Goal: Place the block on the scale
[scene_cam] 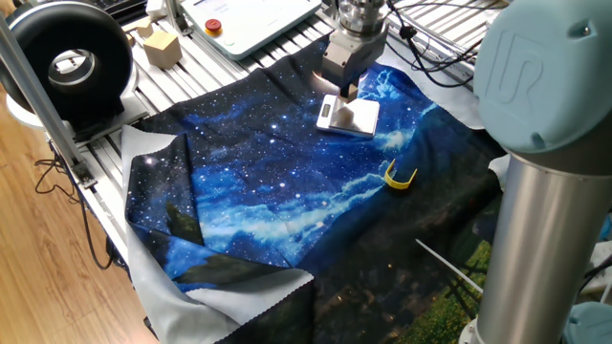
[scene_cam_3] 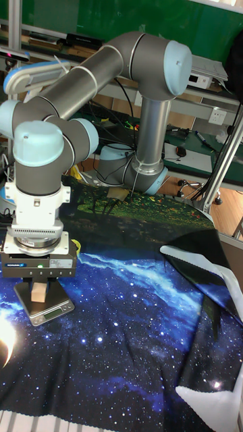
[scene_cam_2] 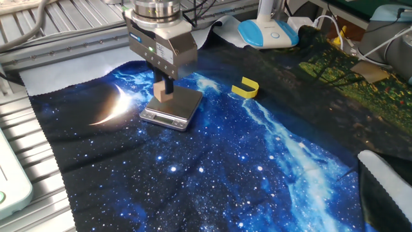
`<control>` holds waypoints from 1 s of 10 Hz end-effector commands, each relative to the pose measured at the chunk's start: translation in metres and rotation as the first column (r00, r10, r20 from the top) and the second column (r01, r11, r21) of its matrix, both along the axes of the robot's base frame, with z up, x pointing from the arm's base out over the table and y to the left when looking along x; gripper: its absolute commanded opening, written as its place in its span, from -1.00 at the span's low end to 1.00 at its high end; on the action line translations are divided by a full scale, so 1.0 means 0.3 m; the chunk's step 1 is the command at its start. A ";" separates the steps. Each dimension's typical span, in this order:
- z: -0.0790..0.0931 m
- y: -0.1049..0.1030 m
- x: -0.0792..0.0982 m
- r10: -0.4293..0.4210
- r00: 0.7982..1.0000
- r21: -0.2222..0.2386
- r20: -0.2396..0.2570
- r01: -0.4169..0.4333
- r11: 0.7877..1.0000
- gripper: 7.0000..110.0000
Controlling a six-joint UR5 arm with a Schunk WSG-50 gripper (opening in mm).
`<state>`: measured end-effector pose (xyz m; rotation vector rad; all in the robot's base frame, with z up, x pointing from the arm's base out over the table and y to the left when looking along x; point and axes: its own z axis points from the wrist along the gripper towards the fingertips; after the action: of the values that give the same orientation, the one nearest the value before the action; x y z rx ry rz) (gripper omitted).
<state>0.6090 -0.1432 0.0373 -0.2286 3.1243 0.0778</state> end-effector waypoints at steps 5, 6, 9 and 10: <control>-0.019 0.025 -0.024 -0.033 0.999 0.029 -0.007 0.033 0.999 -1.00; -0.020 0.022 -0.024 -0.038 0.999 0.026 -0.007 0.038 0.999 -1.00; -0.029 0.018 -0.021 -0.041 0.999 0.023 -0.007 0.041 0.999 -1.00; -0.033 0.009 -0.025 -0.042 0.999 0.013 -0.011 0.042 0.999 -1.00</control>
<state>0.6011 -0.1386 0.0285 -0.1800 3.1365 0.1012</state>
